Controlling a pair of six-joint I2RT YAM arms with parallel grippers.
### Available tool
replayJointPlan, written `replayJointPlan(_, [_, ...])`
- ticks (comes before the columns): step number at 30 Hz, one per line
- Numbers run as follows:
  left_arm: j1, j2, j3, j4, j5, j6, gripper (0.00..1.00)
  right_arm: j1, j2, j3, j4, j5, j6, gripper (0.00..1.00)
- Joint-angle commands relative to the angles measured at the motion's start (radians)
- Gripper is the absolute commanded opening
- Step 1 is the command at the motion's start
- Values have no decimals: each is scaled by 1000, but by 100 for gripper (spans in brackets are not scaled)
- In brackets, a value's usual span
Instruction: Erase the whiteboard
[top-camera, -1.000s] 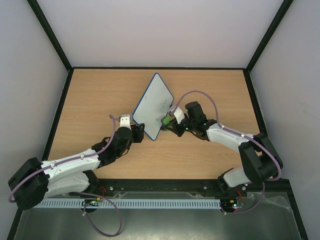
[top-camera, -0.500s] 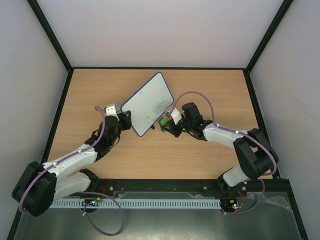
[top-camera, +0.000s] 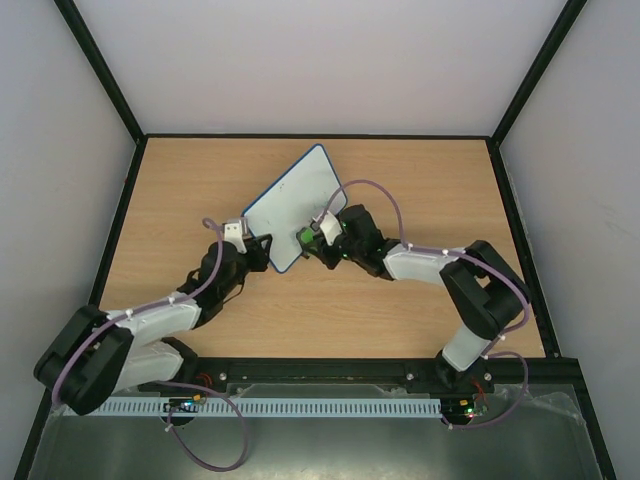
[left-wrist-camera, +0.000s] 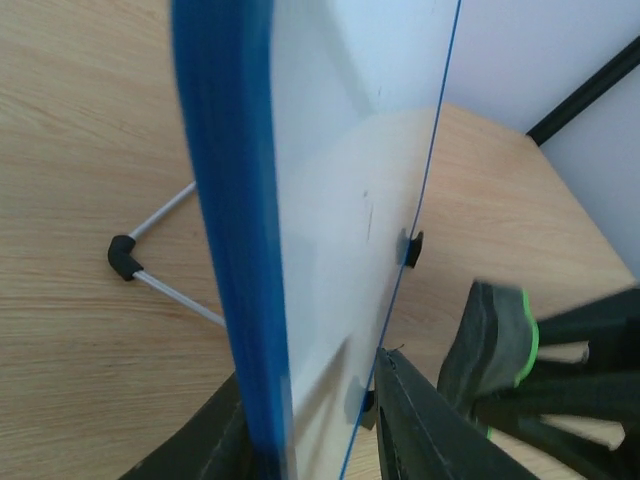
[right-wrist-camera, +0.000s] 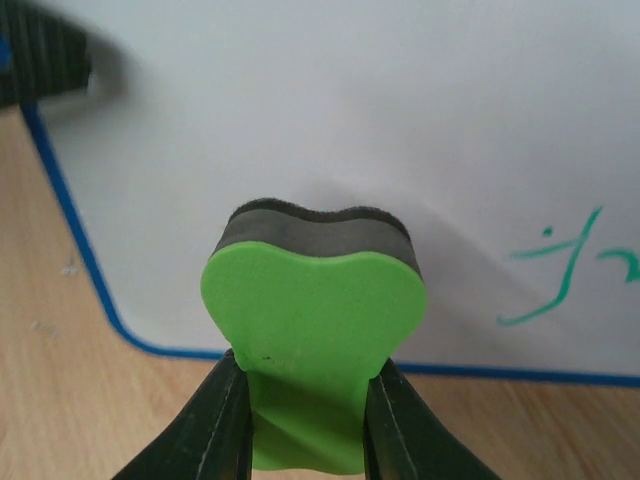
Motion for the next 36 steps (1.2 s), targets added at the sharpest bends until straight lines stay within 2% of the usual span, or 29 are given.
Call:
replayJointPlan(1, [5, 57, -30, 149, 55, 1, 25, 25, 55, 74, 115, 106, 39, 2])
replayJointPlan(5, [9, 100, -40, 218, 83, -1, 9, 46, 105, 106, 157, 132, 44, 2])
replayJointPlan(8, [16, 122, -43, 248, 98, -5, 3, 64, 139, 112, 176, 144, 51, 2])
replayJointPlan(13, [46, 157, -49, 303, 171, -6, 3, 86, 185, 79, 192, 154, 83, 2])
replayJointPlan(19, [64, 171, -48, 276, 194, -3, 3, 86, 230, 79, 153, 128, 113, 2])
replayJointPlan(26, [66, 157, -59, 238, 218, 6, 3, 57, 191, 269, 74, 123, 169, 2])
replayJointPlan(30, [66, 139, -60, 211, 223, 13, 3, 27, 230, 387, 23, 181, 186, 2])
replayJointPlan(36, [68, 128, -65, 195, 233, 16, 3, -13, 315, 412, 22, 197, 193, 2])
